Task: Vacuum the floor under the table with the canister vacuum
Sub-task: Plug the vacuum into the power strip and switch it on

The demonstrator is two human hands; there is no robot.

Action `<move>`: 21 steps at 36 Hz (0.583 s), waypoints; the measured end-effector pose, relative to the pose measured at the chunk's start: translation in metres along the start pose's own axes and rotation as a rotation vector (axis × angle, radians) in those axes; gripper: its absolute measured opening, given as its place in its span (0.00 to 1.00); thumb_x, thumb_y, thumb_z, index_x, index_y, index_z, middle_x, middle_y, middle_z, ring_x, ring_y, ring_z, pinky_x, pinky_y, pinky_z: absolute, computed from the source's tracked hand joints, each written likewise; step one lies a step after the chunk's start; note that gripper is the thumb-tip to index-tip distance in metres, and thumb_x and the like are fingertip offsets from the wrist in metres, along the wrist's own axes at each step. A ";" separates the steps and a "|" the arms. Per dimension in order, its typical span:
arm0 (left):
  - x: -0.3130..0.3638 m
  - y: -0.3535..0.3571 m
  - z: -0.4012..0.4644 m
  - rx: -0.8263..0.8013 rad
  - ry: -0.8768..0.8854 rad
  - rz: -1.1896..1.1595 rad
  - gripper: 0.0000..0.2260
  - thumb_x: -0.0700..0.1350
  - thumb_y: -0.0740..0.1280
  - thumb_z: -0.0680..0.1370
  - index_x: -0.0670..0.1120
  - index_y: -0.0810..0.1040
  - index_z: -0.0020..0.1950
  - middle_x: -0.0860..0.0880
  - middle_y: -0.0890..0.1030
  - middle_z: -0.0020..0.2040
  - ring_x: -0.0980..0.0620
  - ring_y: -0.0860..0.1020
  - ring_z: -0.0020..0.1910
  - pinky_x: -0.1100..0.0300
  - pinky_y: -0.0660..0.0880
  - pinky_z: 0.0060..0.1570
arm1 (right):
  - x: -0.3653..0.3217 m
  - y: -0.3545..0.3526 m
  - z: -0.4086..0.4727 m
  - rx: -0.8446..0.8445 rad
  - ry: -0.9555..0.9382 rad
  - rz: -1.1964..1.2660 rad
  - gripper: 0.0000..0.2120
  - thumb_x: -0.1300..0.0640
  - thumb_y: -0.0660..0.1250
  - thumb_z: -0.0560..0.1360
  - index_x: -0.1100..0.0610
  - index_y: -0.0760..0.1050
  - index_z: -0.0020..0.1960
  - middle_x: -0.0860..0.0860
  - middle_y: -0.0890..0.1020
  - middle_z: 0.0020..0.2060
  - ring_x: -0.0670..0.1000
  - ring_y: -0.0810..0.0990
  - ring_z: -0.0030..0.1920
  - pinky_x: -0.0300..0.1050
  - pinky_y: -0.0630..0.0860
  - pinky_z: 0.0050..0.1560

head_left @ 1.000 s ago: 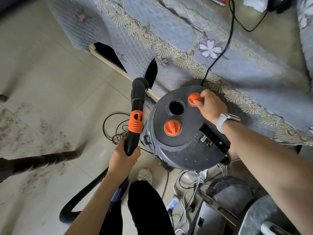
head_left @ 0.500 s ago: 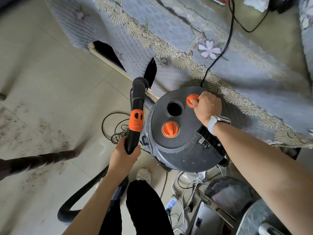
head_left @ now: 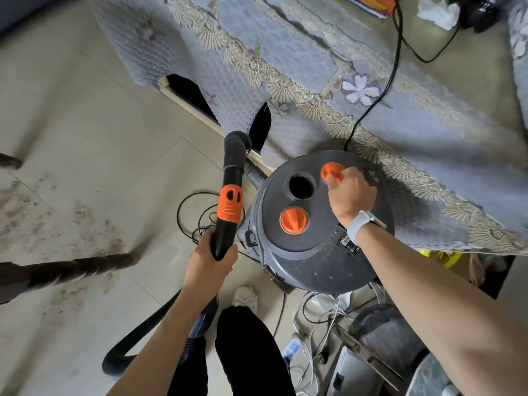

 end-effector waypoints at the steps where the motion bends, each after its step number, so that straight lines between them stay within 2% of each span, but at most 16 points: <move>1: 0.000 -0.002 -0.002 0.002 0.000 0.003 0.09 0.42 0.67 0.76 0.48 0.71 0.54 0.45 0.77 0.35 0.54 0.73 0.26 0.61 0.70 0.28 | -0.001 0.000 -0.006 0.015 0.014 0.080 0.16 0.50 0.61 0.79 0.63 0.73 0.57 0.59 0.79 0.54 0.61 0.77 0.55 0.53 0.67 0.53; 3: 0.000 -0.006 -0.008 0.001 0.004 0.013 0.09 0.42 0.67 0.76 0.48 0.71 0.55 0.45 0.77 0.35 0.54 0.74 0.26 0.63 0.69 0.28 | -0.007 0.000 -0.023 0.066 0.020 0.260 0.14 0.52 0.63 0.78 0.62 0.74 0.57 0.57 0.79 0.52 0.61 0.78 0.52 0.51 0.69 0.52; 6: -0.004 -0.013 -0.018 0.006 0.007 0.018 0.09 0.42 0.66 0.77 0.47 0.70 0.55 0.46 0.77 0.36 0.57 0.73 0.25 0.66 0.69 0.27 | -0.028 0.001 -0.058 0.077 -0.069 0.517 0.10 0.58 0.65 0.77 0.65 0.77 0.52 0.56 0.79 0.44 0.57 0.77 0.45 0.43 0.70 0.46; 7: -0.007 -0.016 -0.022 0.007 0.006 0.011 0.09 0.42 0.66 0.77 0.47 0.70 0.55 0.46 0.77 0.35 0.58 0.73 0.25 0.67 0.69 0.27 | -0.037 0.003 -0.071 0.033 -0.086 0.574 0.09 0.58 0.65 0.78 0.65 0.77 0.50 0.57 0.80 0.43 0.57 0.77 0.45 0.42 0.69 0.46; 9: -0.014 -0.022 -0.031 0.003 0.003 -0.012 0.09 0.42 0.66 0.77 0.46 0.70 0.55 0.47 0.76 0.34 0.59 0.73 0.23 0.66 0.70 0.28 | -0.055 0.007 -0.095 -0.143 -0.084 0.671 0.11 0.57 0.63 0.79 0.66 0.77 0.45 0.59 0.81 0.40 0.58 0.77 0.43 0.47 0.71 0.47; 10: -0.018 -0.025 -0.036 -0.002 0.000 -0.027 0.09 0.42 0.66 0.77 0.47 0.69 0.56 0.46 0.76 0.34 0.59 0.73 0.23 0.64 0.71 0.28 | -0.066 0.011 -0.107 -0.237 -0.083 0.714 0.13 0.57 0.62 0.79 0.64 0.77 0.41 0.57 0.80 0.35 0.56 0.76 0.39 0.48 0.71 0.45; 12: -0.028 -0.034 -0.048 -0.020 -0.005 -0.054 0.09 0.42 0.65 0.78 0.47 0.69 0.56 0.45 0.76 0.35 0.58 0.74 0.24 0.63 0.72 0.28 | -0.087 0.015 -0.130 -0.385 -0.105 0.764 0.16 0.56 0.60 0.80 0.55 0.70 0.34 0.47 0.72 0.28 0.48 0.72 0.33 0.44 0.65 0.42; 14: -0.040 -0.044 -0.061 -0.041 -0.011 -0.053 0.09 0.43 0.65 0.78 0.47 0.68 0.56 0.43 0.77 0.35 0.58 0.75 0.25 0.65 0.73 0.28 | -0.110 0.022 -0.153 -0.497 -0.153 0.716 0.17 0.53 0.56 0.81 0.56 0.70 0.36 0.49 0.74 0.31 0.49 0.74 0.36 0.42 0.63 0.40; 17: -0.062 -0.061 -0.083 -0.076 -0.009 -0.041 0.10 0.44 0.65 0.78 0.45 0.67 0.55 0.41 0.79 0.37 0.58 0.77 0.27 0.66 0.73 0.29 | -0.145 0.024 -0.191 -0.629 -0.164 0.797 0.21 0.45 0.55 0.80 0.63 0.75 0.45 0.60 0.80 0.40 0.49 0.76 0.39 0.41 0.68 0.37; 19: -0.078 -0.075 -0.100 -0.097 0.001 -0.038 0.10 0.44 0.66 0.78 0.45 0.67 0.55 0.40 0.80 0.38 0.55 0.79 0.29 0.61 0.76 0.32 | -0.167 0.023 -0.222 -0.682 -0.171 0.815 0.20 0.42 0.56 0.78 0.58 0.75 0.47 0.55 0.79 0.38 0.48 0.76 0.39 0.39 0.72 0.40; 21: -0.098 -0.091 -0.115 -0.116 0.009 -0.020 0.11 0.46 0.67 0.77 0.47 0.67 0.54 0.39 0.81 0.40 0.48 0.81 0.35 0.53 0.78 0.39 | -0.185 0.028 -0.252 -0.703 -0.165 0.845 0.16 0.45 0.59 0.79 0.56 0.77 0.53 0.52 0.79 0.43 0.50 0.78 0.45 0.47 0.75 0.50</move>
Point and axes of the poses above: each hand's wrist, its own z-axis towards the middle knuckle, its own y-axis out of the palm, x = y × z, the point moved 2 cm from there along z, towards the middle knuckle
